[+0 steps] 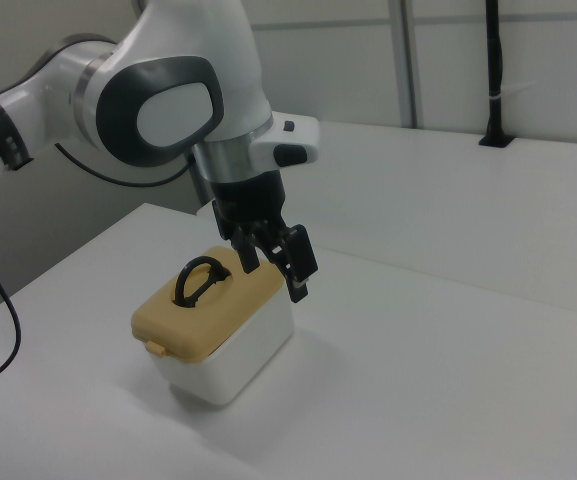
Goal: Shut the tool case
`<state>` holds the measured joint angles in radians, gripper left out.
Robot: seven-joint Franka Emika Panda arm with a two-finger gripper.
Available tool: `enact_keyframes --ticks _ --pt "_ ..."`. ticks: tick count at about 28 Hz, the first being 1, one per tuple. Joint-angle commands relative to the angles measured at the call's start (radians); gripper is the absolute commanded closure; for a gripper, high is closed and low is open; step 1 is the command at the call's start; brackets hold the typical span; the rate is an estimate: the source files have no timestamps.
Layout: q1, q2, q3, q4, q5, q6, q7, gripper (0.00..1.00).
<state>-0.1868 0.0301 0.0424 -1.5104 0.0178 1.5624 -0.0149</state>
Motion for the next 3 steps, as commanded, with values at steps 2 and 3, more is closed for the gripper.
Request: enact_keyframes --ticks 2,3 --pt "-0.006 -0.010 0.002 -0.019 -0.002 0.025 -0.017 0.00" --pt "-0.008 -0.010 0.002 -0.017 -0.001 0.025 -0.019 0.00"
